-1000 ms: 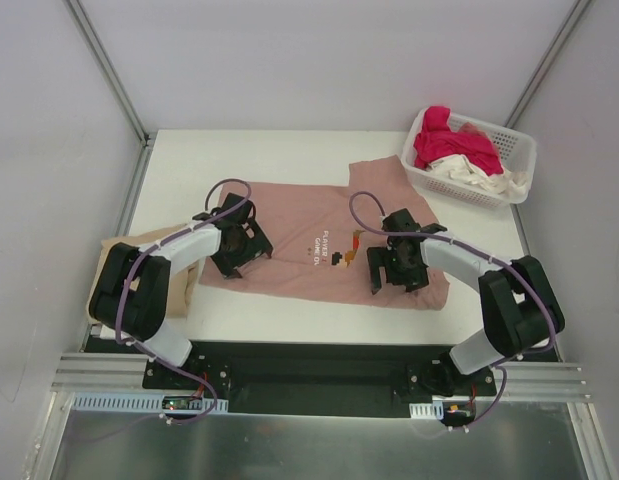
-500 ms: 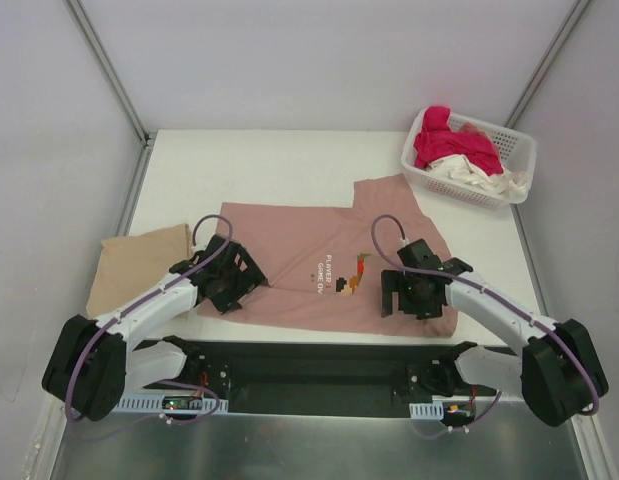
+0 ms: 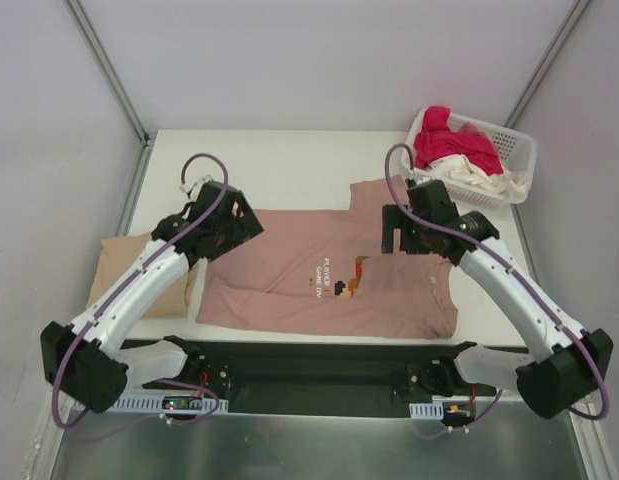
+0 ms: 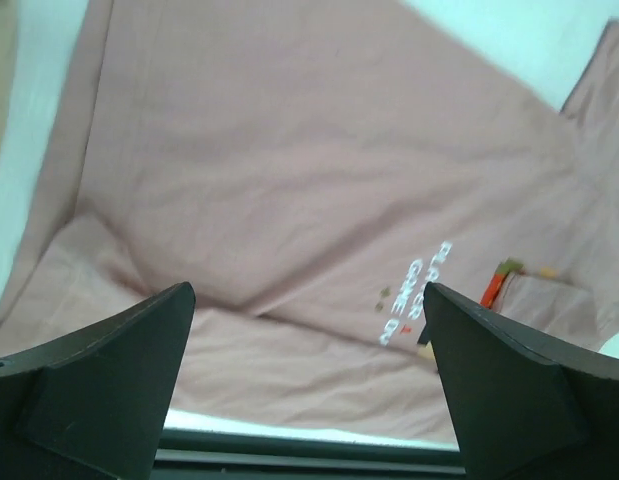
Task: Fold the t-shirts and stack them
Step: Fold the flattened tshirt in 1/3 of the way, then grap the side of the flattened tshirt furthest away from the robot with both arms
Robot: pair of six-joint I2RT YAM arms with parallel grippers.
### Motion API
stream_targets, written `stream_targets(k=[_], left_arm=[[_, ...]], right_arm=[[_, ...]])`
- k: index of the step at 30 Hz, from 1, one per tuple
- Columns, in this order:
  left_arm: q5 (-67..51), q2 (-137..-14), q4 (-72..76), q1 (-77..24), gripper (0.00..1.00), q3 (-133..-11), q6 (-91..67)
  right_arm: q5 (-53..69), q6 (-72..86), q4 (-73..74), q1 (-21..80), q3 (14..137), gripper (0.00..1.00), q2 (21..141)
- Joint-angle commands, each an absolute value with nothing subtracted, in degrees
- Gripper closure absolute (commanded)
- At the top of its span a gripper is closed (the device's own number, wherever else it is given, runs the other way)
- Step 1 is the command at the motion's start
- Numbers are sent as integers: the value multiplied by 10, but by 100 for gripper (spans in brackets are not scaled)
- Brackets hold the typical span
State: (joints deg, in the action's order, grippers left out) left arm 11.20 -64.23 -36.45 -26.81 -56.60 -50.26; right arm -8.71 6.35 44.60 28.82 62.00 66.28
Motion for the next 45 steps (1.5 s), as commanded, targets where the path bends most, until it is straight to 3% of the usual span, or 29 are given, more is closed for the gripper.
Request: stream_targets(k=[1,10,22,27,33,40,45], left_arm=[[159,-762,-414,-229,1,-690,-425],[219,-1004,-480,-129,7,-894,-396],[243,-1244,-534,-84,20,-1094,-397],[249,-1294,-549,-82,24,-1135,-402],[241,-1317,-562,-82,27,-1131,-420],[224,-1342,-568,-82,39,-1127,-434],[214,-1348,-570,-82,55,-1122,-436]], right_arm=[[-113,4,437,261,749,3,762],[-31,-60,404,200,1011,3,1025],[-55,-112,375,194,1287,3,1338],[-78,-114,313,189,1304,3,1382],[-63,-83,359,174,1366,3,1454],[-49,-73,377,173,1335,3,1448],[-40,-74,431,171,1363,1,1468]])
